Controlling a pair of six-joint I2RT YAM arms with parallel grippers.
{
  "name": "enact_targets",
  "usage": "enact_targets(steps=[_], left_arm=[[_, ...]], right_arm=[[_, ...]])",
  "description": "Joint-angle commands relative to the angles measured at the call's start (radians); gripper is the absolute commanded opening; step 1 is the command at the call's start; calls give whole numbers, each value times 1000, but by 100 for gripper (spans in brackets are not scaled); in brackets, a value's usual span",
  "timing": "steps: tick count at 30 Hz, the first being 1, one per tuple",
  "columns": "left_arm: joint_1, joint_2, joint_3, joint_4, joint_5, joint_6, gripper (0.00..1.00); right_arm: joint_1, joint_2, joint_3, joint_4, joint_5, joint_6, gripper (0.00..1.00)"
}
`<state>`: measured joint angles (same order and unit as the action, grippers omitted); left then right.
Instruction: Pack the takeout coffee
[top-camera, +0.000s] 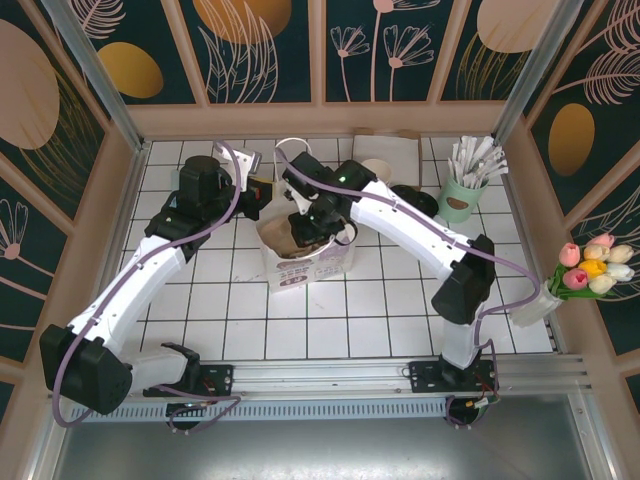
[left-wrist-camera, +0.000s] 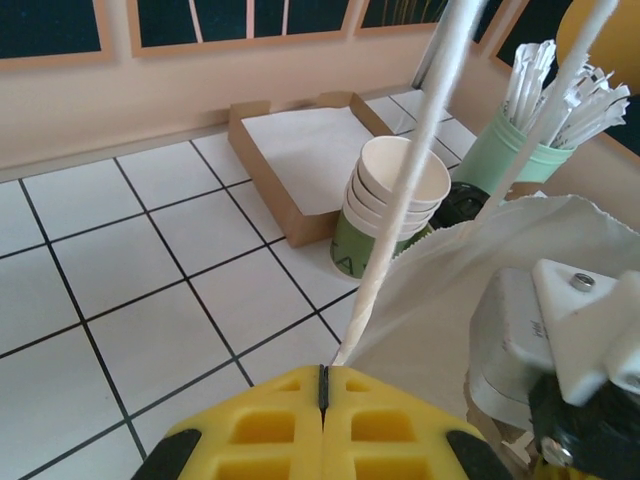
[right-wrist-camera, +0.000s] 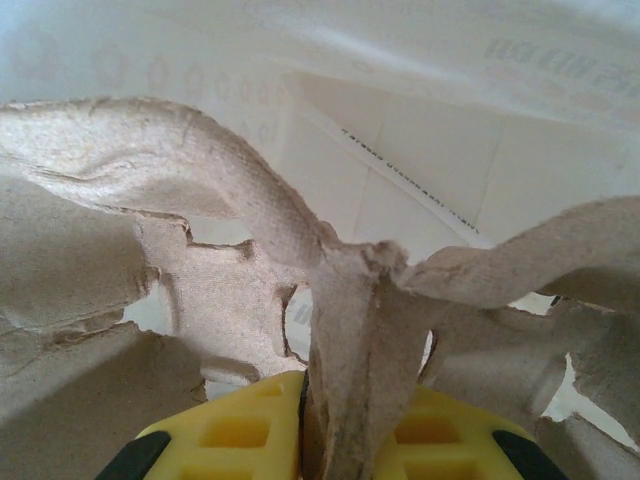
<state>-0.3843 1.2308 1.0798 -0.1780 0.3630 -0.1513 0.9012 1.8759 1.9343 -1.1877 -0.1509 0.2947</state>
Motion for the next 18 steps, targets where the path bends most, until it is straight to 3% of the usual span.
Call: enact_targets(steps=[1,5,6,11,14,16,18], left_arm=[[8,-38,-22,108,36,8,0],[8,-53,-11,100,60,35,0],[8,-58,-6,89,68,46,4],[8,-157,-17,46,159,103,52],[8,-237,-44,34,291,117,77],[7,-262,-56,20,397,124,84],[-4,-276,-71,14,443,126,85]], right_arm=[[-18,59,14,-78,-65,1,15],[-42,90,53,-100,-88,19,15],[-42,96,66,-112,-88,20,15],[-43,128,132,-163,-88,30,15],[-44,135,158,-179,-83,33,15],[-44,134,166,-178,-80,37,15],[-44,134,167,-171,-76,43,15]])
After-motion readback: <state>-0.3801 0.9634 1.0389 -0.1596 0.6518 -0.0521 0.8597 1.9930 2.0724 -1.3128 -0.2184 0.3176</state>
